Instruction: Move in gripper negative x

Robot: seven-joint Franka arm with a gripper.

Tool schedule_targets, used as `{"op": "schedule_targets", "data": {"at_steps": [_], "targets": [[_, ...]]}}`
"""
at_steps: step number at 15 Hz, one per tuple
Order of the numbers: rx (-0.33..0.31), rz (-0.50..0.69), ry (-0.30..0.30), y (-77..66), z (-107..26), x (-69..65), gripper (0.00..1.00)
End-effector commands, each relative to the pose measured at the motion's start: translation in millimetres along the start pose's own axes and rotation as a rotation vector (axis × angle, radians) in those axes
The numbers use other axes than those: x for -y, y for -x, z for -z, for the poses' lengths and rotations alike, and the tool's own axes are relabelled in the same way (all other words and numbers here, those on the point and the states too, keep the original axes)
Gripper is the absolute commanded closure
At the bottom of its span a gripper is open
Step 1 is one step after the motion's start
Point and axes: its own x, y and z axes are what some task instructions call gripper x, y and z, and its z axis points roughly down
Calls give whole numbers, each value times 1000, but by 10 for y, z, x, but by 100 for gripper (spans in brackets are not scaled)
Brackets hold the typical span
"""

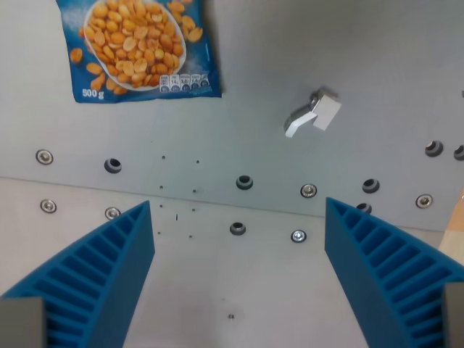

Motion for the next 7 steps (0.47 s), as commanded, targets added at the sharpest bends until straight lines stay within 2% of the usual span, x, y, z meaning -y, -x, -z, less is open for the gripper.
{"op": "schedule_targets", "data": {"at_steps": [1, 7], "targets": [[-86, 14, 21, 271, 15, -11, 0], [-86, 14, 21, 570, -10, -15, 0]]}}
